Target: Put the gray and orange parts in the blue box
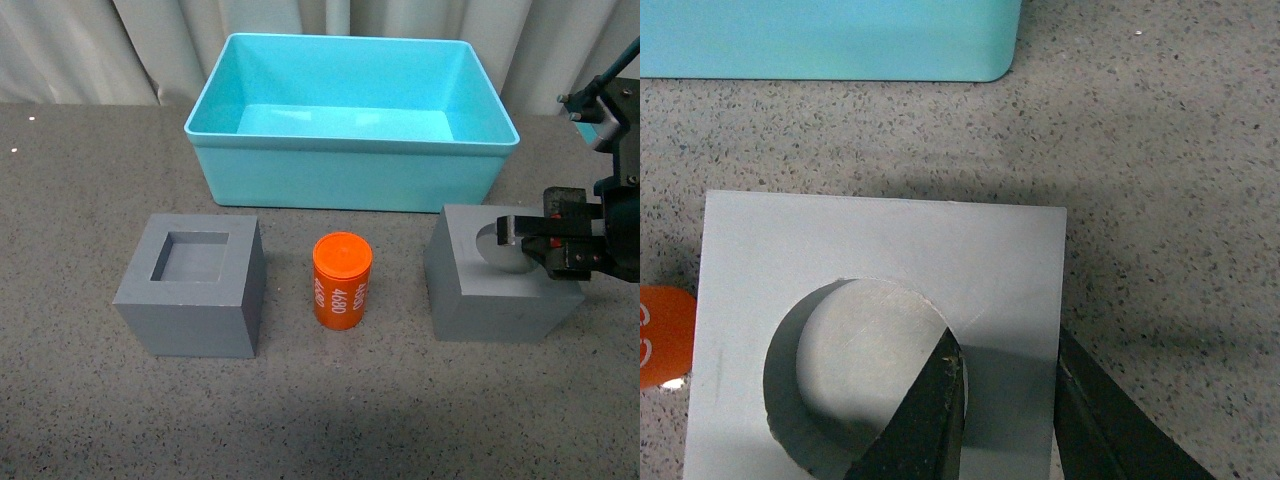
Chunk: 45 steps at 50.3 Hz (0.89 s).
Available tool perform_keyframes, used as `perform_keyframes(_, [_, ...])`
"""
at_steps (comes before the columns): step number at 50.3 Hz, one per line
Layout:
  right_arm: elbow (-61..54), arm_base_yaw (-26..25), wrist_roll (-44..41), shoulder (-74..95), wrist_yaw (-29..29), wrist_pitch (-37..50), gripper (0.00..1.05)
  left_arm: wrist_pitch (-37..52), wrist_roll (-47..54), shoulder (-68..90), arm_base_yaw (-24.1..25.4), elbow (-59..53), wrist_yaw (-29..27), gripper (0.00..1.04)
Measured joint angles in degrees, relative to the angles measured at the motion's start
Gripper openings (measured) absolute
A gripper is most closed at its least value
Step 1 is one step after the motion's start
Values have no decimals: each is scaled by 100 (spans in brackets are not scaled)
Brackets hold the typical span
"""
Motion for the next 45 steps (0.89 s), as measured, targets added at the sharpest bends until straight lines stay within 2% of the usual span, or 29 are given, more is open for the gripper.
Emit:
perform_keyframes(12, [-127,-101,-50,-1252,-17,-284,18,0,0,0,0,0,0,98])
perform_keyframes(19, [566,-66,-98,-1670,-92,-232,18,0,0,0,0,0,0,98])
perform_keyframes(38, [2544,31,-208,227,190,199,18,0,0,0,0,0,0,98])
perform_keyframes(45, [3008,118,-157,1005,225,39,18,0,0,0,0,0,0,98])
